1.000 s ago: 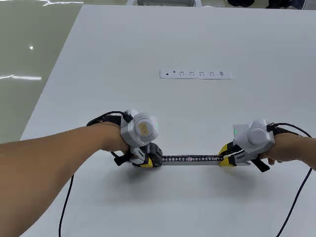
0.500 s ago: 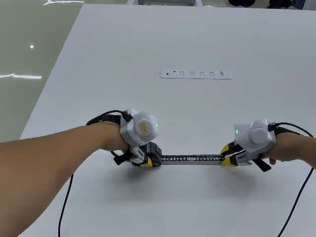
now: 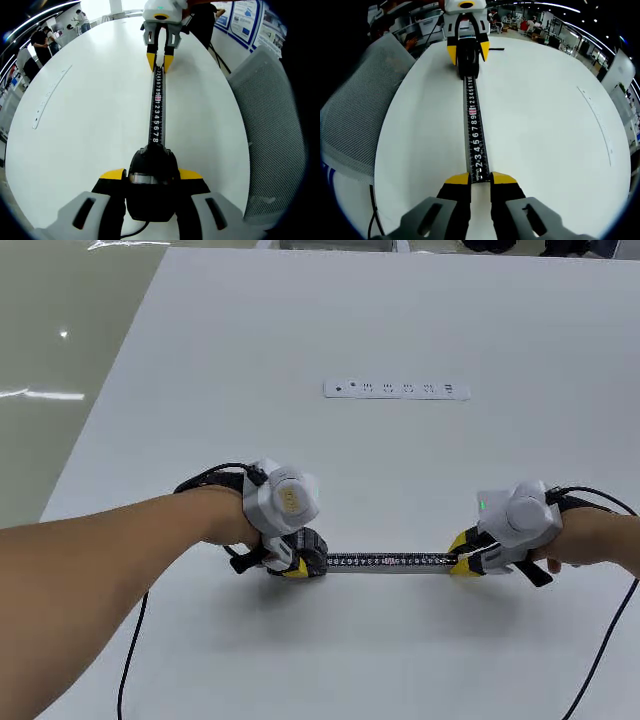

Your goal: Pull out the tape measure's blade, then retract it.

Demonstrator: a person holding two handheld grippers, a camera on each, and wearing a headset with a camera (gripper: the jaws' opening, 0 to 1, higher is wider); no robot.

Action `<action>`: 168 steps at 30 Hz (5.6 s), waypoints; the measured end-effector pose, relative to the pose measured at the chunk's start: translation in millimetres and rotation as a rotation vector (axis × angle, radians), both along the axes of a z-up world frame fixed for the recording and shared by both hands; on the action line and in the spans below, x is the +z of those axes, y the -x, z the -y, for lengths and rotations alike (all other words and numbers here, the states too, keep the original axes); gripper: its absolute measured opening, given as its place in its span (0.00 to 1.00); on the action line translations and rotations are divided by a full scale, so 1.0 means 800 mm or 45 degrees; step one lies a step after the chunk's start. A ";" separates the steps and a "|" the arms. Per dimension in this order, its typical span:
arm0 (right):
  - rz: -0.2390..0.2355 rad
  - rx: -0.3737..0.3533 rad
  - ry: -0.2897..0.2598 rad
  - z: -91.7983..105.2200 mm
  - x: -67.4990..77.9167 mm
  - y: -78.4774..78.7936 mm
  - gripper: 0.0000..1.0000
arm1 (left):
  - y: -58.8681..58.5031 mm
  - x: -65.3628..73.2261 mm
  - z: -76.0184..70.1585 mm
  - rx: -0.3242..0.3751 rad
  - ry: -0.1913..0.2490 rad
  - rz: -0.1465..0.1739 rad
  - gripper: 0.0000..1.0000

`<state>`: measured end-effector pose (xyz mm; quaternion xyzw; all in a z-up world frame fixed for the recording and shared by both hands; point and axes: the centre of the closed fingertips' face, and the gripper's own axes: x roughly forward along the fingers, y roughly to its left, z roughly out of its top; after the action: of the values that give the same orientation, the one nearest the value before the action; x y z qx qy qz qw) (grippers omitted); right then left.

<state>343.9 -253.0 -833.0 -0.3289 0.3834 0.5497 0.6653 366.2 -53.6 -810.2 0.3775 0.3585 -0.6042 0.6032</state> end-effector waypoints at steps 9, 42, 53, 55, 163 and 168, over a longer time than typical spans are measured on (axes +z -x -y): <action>0.006 -0.002 0.004 0.006 0.000 0.000 0.13 | 0.000 0.000 0.000 0.001 0.002 -0.003 0.34; 0.007 -0.010 0.017 0.015 0.006 0.009 0.13 | 0.000 -0.002 0.001 0.003 0.006 -0.006 0.34; 0.008 -0.020 0.017 0.023 0.006 0.010 0.13 | 0.000 -0.002 0.001 0.004 0.005 -0.005 0.34; 0.009 -0.022 0.015 0.025 0.004 0.010 0.13 | 0.000 -0.001 0.001 0.004 0.005 -0.005 0.34; 0.171 -0.676 -0.271 0.053 0.054 -0.016 1.00 | -0.001 -0.001 0.002 0.005 0.018 0.004 0.35; 0.183 -0.744 -0.303 0.059 0.056 -0.008 1.00 | -0.001 -0.001 0.003 0.002 0.023 -0.001 0.35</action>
<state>350.5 -300.5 -788.3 -0.1626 0.3468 0.3517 0.8541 366.7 -55.7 -810.6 0.3715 0.3534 -0.6070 0.6071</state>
